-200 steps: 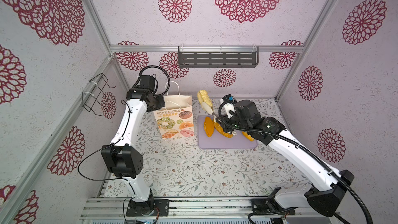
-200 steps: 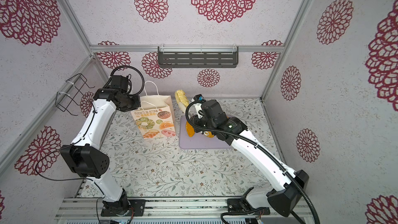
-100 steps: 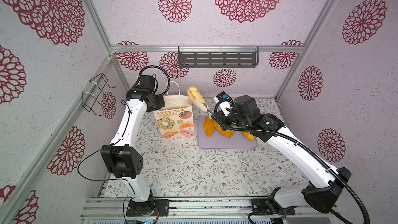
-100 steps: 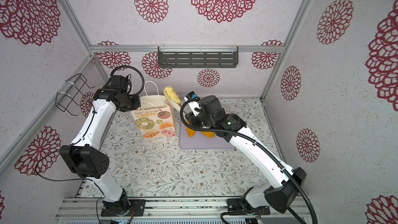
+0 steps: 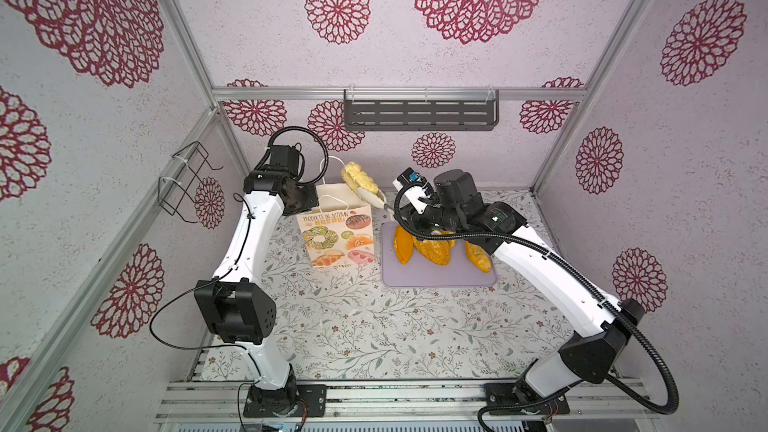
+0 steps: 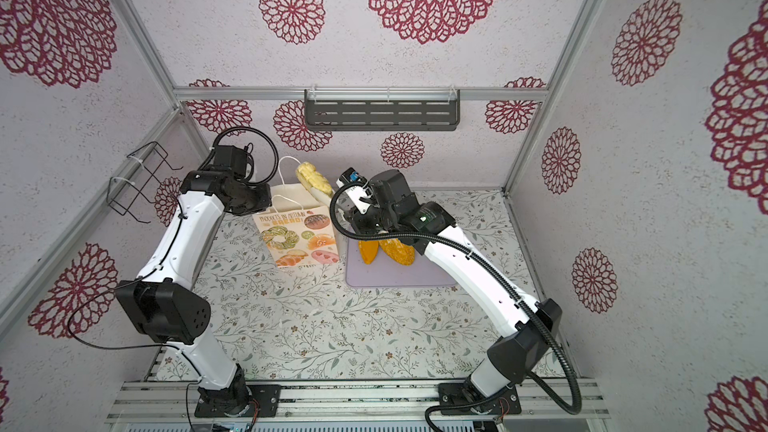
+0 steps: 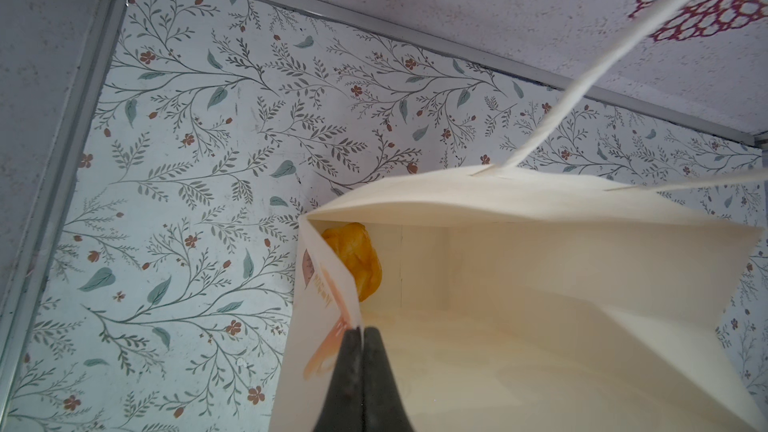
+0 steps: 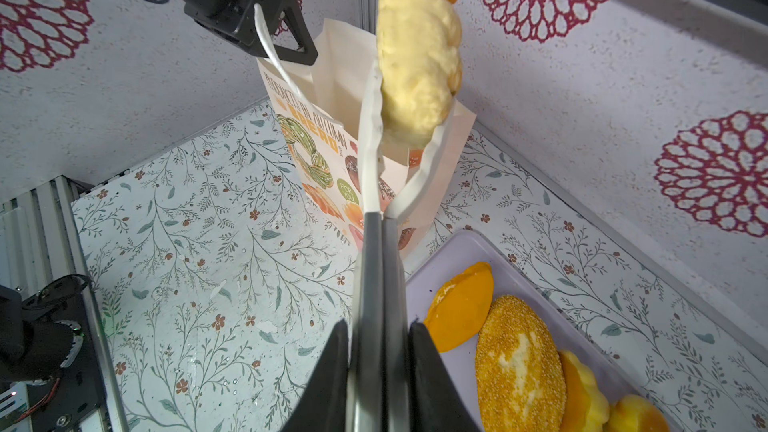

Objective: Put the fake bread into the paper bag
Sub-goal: 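Move the held bread over the bag opening held by the left gripper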

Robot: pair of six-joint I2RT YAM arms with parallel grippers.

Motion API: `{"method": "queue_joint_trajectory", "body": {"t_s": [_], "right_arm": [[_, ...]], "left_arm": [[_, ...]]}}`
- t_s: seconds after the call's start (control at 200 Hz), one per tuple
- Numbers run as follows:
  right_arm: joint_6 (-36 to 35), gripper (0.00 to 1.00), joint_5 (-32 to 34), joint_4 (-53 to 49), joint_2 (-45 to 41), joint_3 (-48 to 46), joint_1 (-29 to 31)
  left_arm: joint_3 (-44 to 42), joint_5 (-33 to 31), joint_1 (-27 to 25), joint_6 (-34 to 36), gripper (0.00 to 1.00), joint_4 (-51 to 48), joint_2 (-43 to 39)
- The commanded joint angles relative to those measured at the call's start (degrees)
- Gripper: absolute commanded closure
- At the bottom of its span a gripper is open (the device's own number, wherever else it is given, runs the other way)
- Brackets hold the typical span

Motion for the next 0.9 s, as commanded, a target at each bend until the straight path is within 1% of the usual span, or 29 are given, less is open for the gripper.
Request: {"method": "queue_joint_trajectory", "body": {"t_s": [0.0,0.155,0.415,0.58,0.726,0.896], "right_arm": [[-1.5,1.0,-1.1,1.6,-0.7,3.2,0.3],[-1.3,1.0,-1.4,1.2,0.2,4.1,0.9],[-4.7,1.0,-0.7,-1.9,3.2,9.3,1.2],[-4.7,1.0,-3.7,-1.5,5.1,12.0,1.5],[-6.9,1.0,-2.9,-2.3,7.2,13.7,1.7],[-8.3,1.0,-2.0,-4.8,11.2,18.1,1.7]], "left_arm": [[-0.3,0.4,-0.5,1.3,1.0,0.1,-1.6],[-0.4,0.8,-0.6,1.2,1.0,0.1,-1.6],[-0.3,0.8,-0.6,1.1,1.0,0.2,-1.6],[-0.3,0.6,-0.8,1.2,1.0,0.2,-1.7],[-0.3,0.5,-0.8,1.2,1.0,0.1,-1.7],[-0.3,0.5,-0.7,1.2,1.0,0.1,-1.7]]}}
